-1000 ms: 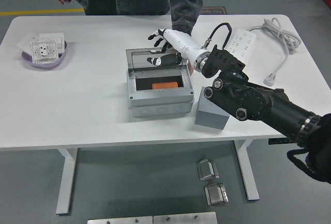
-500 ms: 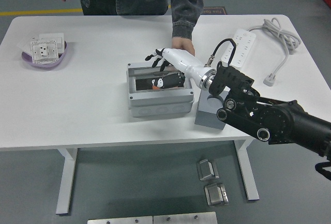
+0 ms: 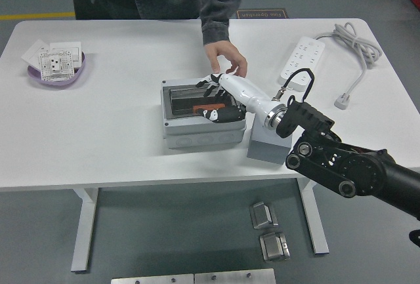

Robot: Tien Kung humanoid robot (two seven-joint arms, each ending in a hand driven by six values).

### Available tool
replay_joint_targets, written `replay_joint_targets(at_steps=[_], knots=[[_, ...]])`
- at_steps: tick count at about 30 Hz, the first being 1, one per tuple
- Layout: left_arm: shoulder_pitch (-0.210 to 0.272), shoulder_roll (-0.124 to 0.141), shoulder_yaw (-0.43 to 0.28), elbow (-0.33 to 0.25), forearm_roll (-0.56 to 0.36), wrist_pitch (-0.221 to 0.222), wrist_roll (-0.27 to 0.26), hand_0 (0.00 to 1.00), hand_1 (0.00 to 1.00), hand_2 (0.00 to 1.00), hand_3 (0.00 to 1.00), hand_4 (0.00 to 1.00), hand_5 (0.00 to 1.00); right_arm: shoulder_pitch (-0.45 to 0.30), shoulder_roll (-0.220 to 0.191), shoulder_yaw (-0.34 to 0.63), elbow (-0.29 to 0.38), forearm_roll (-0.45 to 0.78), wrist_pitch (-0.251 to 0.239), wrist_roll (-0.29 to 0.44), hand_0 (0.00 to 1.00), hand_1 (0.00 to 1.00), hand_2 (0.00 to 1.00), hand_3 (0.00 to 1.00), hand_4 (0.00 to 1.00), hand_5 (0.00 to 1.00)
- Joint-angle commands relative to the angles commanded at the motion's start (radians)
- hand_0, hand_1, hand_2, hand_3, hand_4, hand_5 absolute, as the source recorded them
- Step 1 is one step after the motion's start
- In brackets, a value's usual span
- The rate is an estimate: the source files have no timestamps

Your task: Pick up the cylinder from the cube,place it in the box,flap close box

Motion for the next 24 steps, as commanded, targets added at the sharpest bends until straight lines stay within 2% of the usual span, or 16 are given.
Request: replay_joint_targets(at_steps=[2, 4, 8, 9, 11, 13, 14, 15, 19, 24], knots=[[0.005, -0.001, -0.031, 0.0, 0.03, 0.0, 0.004, 0.667, 0.653, 0.559, 0.644, 0.391, 0.002, -0.046, -0.028, 0.075, 0.045, -0.051, 0.022, -0.038, 0.467, 0.509, 0.636, 0.807, 0.745, 0.34], [0.01, -0.003, -0.05, 0.0, 0.048, 0.0, 0.005, 0.667, 0.652, 0.557, 0.643, 0.388, 0.002, -0.091, -0.047, 0.141, 0.088, -0.093, 0.022, -0.054, 0.467, 0.516, 0.638, 0.803, 0.749, 0.345], [0.015, -0.011, -0.072, 0.0, 0.067, 0.0, 0.005, 0.667, 0.652, 0.557, 0.643, 0.388, 0.002, -0.204, -0.042, 0.288, 0.172, -0.118, -0.036, -0.016, 0.467, 0.516, 0.638, 0.803, 0.749, 0.345], [0.015, -0.013, -0.073, 0.0, 0.066, 0.001, 0.003, 0.666, 0.651, 0.557, 0.643, 0.388, 0.002, -0.236, -0.031, 0.324, 0.193, -0.103, -0.055, 0.005, 0.516, 0.523, 0.641, 0.745, 0.748, 0.352], [0.018, -0.019, -0.074, 0.0, 0.064, 0.002, 0.001, 0.666, 0.651, 0.557, 0.643, 0.388, 0.002, -0.319, 0.004, 0.411, 0.231, -0.046, -0.101, 0.065, 0.516, 0.523, 0.641, 0.745, 0.748, 0.352], [0.021, -0.024, -0.078, 0.0, 0.067, 0.002, -0.001, 0.666, 0.651, 0.557, 0.643, 0.388, 0.002, -0.391, 0.028, 0.489, 0.24, 0.018, -0.142, 0.13, 0.516, 0.523, 0.641, 0.745, 0.748, 0.352], [0.022, -0.027, -0.083, 0.0, 0.072, 0.002, -0.001, 0.666, 0.651, 0.557, 0.643, 0.388, 0.002, -0.414, 0.036, 0.511, 0.233, 0.042, -0.148, 0.154, 0.516, 0.523, 0.641, 0.745, 0.748, 0.352], [0.025, -0.03, -0.09, 0.0, 0.079, 0.001, -0.001, 0.666, 0.65, 0.556, 0.642, 0.385, 0.002, -0.458, 0.048, 0.555, 0.215, 0.094, -0.137, 0.205, 0.499, 0.522, 0.636, 0.693, 0.737, 0.358], [0.026, -0.035, -0.094, 0.0, 0.078, 0.003, -0.007, 0.666, 0.65, 0.556, 0.642, 0.385, 0.002, -0.573, 0.08, 0.667, 0.171, 0.25, -0.104, 0.348, 0.499, 0.522, 0.636, 0.693, 0.737, 0.358], [0.023, -0.037, -0.086, 0.0, 0.068, 0.004, -0.013, 0.666, 0.649, 0.556, 0.641, 0.383, 0.002, -0.663, 0.089, 0.777, 0.166, 0.401, -0.099, 0.461, 0.486, 0.519, 0.633, 0.677, 0.734, 0.374]])
